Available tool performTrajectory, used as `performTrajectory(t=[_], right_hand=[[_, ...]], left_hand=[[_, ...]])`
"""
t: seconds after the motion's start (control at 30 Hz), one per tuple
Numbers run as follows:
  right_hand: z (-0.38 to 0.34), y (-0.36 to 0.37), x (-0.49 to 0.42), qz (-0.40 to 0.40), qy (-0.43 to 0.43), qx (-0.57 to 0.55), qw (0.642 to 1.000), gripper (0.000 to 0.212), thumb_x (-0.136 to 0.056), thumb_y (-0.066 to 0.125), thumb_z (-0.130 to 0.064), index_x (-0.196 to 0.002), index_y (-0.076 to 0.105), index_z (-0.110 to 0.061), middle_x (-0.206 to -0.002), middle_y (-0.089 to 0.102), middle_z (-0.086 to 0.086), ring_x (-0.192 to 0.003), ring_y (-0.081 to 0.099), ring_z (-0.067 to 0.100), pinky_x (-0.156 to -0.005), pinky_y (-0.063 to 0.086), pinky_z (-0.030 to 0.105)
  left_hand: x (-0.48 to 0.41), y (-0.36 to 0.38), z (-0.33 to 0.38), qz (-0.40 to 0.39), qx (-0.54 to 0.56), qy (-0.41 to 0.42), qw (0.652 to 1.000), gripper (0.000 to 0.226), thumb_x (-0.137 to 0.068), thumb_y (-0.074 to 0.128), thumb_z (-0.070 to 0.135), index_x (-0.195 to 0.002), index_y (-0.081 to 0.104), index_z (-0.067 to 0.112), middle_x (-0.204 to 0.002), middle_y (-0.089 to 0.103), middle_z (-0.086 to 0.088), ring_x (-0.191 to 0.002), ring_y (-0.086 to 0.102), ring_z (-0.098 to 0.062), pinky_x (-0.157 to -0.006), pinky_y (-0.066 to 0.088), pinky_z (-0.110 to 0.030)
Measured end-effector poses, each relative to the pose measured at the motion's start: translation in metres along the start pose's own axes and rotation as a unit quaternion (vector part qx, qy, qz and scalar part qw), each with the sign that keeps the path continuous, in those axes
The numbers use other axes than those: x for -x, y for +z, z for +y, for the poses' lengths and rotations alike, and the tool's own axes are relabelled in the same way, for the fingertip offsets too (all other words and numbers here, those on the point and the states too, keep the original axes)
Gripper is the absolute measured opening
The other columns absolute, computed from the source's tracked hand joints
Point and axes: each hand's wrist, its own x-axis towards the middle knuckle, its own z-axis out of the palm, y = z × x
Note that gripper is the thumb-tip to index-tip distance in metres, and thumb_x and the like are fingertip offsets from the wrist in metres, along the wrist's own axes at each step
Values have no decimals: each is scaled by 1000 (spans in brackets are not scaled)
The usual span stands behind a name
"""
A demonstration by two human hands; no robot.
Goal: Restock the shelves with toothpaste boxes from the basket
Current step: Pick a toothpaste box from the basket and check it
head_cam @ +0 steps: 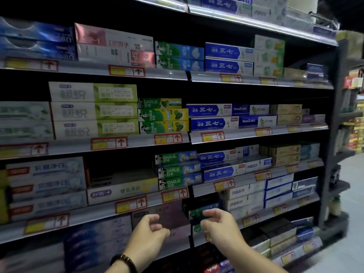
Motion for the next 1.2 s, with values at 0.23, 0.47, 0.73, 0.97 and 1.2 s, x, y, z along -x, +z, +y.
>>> performTrajectory(t=[0.23, 0.47, 0.73, 0.97, 1.2], right_hand=[[40, 2, 51, -2, 16, -9, 1000, 22, -92, 74, -25, -113, 71, -32, -105, 76, 1, -101, 72, 21, -96, 57, 49], [86, 11, 98, -12, 26, -13, 999, 19, -98, 72, -17, -112, 70, -30, -93, 80, -3, -92, 74, 16, -91, 58, 42], [132, 19, 131, -20, 26, 47, 998, 18, -93, 75, -23, -105, 74, -36, -91, 79, 0, -84, 77, 24, -86, 62, 53], [169, 23, 141, -42, 65, 78, 994, 18, -94, 74, -13, -107, 74, -26, -89, 80, 2, -80, 77, 12, -70, 57, 30], [186, 31, 146, -84, 97, 127, 984, 13, -91, 75, -15, -103, 75, -21, -89, 80, 4, -76, 77, 17, -63, 52, 29]], left_hand=[[43, -4, -48, -10, 11, -52, 999, 41, -91, 79, 21, -125, 57, 28, -120, 66, 4, -106, 66, -13, -92, 53, -36], [94, 1, -95, -12, 13, -64, 998, 45, -83, 83, 17, -123, 62, 25, -115, 72, -1, -96, 75, -20, -79, 61, -37], [142, 16, -144, -52, 15, -108, 993, 44, -79, 80, 24, -119, 62, 29, -114, 74, 3, -96, 75, -19, -66, 56, -30], [152, 23, -171, -72, -5, -141, 987, 33, -100, 65, 17, -130, 57, 26, -116, 71, 4, -102, 72, -14, -80, 58, -30], [161, 34, -184, -114, -38, -131, 984, 37, -100, 67, 25, -135, 54, 25, -116, 70, 5, -103, 72, -14, -74, 57, -25]])
